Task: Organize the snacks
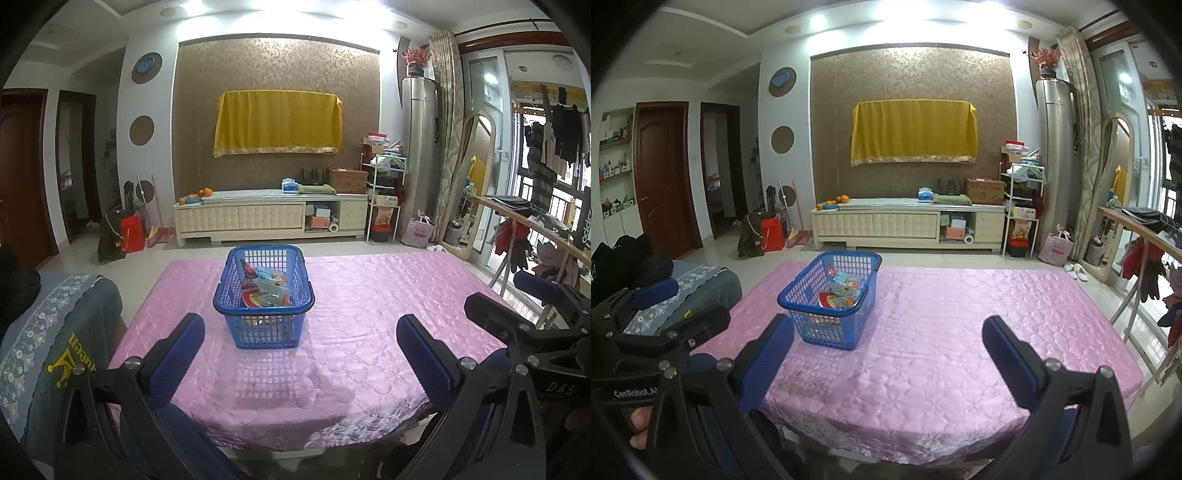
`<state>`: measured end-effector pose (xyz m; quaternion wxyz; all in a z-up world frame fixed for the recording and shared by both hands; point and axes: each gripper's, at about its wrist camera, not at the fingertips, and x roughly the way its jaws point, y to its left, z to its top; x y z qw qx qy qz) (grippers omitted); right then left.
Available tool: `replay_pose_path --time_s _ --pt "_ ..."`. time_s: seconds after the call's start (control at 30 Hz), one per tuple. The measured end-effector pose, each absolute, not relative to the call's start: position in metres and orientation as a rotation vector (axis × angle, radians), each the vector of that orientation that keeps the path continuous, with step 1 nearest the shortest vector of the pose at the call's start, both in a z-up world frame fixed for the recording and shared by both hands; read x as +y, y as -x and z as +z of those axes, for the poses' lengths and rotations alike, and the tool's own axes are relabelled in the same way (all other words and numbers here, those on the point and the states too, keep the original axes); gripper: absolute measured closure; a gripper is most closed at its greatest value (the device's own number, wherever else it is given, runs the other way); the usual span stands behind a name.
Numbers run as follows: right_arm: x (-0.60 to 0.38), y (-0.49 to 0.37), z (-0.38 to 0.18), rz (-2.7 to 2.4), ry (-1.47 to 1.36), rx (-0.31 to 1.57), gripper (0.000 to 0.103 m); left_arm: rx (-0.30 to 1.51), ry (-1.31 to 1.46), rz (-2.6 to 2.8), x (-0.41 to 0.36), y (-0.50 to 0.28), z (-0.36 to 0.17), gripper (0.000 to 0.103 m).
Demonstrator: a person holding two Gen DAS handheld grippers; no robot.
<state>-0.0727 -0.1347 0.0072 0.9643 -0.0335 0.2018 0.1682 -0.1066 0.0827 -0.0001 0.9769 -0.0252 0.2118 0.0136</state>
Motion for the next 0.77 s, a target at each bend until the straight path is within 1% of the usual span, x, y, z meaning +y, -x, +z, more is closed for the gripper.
replay_pose_path --time_s 0.77 --pt "-0.1341 0.0760 0.0071 0.339 0.064 0.408 0.000 0.420 0.058 0.022 0.0805 0.1161 0.0009 0.000"
